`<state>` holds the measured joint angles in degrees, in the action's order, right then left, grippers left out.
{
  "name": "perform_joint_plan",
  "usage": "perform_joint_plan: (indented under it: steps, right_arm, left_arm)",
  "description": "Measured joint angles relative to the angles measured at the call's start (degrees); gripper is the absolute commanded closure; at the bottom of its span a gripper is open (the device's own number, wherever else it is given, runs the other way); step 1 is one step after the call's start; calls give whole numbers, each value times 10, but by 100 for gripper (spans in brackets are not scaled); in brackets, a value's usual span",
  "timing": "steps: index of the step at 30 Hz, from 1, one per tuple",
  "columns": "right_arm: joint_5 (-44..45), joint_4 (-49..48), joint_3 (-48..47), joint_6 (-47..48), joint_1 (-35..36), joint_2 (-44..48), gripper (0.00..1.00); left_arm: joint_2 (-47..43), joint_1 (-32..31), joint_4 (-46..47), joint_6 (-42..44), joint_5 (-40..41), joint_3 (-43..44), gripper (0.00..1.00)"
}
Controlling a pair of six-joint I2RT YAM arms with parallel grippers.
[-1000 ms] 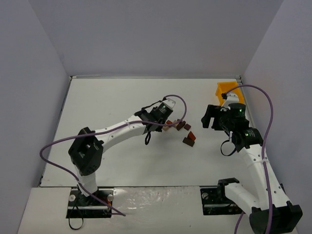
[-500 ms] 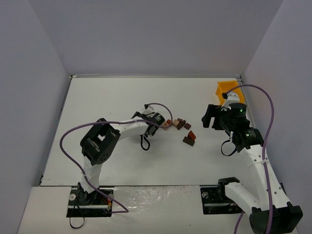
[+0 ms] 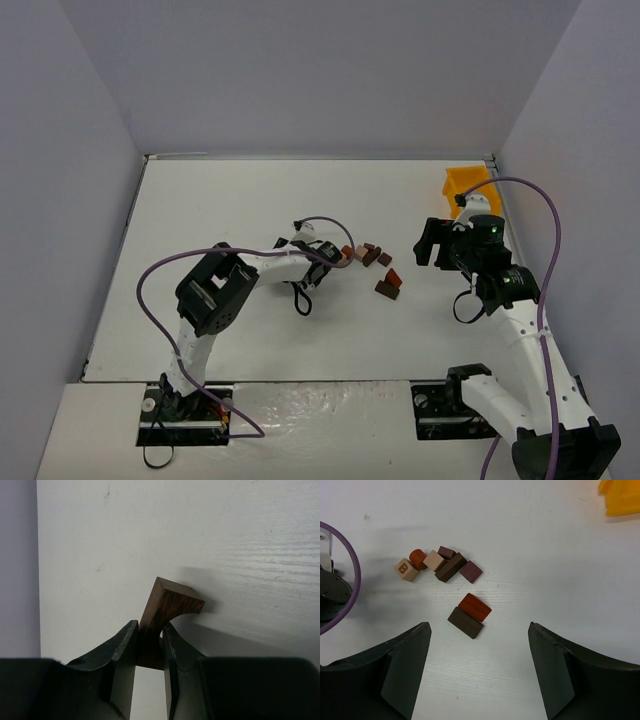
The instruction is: Build the wood block tower
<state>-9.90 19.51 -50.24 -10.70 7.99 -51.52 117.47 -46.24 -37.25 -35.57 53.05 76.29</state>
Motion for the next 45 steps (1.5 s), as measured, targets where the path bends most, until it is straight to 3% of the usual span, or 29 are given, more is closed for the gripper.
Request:
perform_joint_plan:
  steps: [10,15,29,33,38,45]
  right_arm:
    - [0,0,1,0,0,0,24]
    - [0,0,1,0,0,0,24]
    - [0,0,10,0,0,0,24]
    - [0,0,10,0,0,0,24]
    - [-1,0,10,0,0,0,23]
    - [-10,0,10,1,0,0,16]
  left_arm:
    - [7,-13,-16,-48,-3,1,70]
    - [7,-16,-22,-65,-17,4,56]
    - [6,-34,-36,-82,-37,22,54]
    - [-1,-35,-41,-82,-50,28,39]
    - [-76,-32,-45,-65,-82,29,21]
    - [-217,29,-10,-9,-204,23,18]
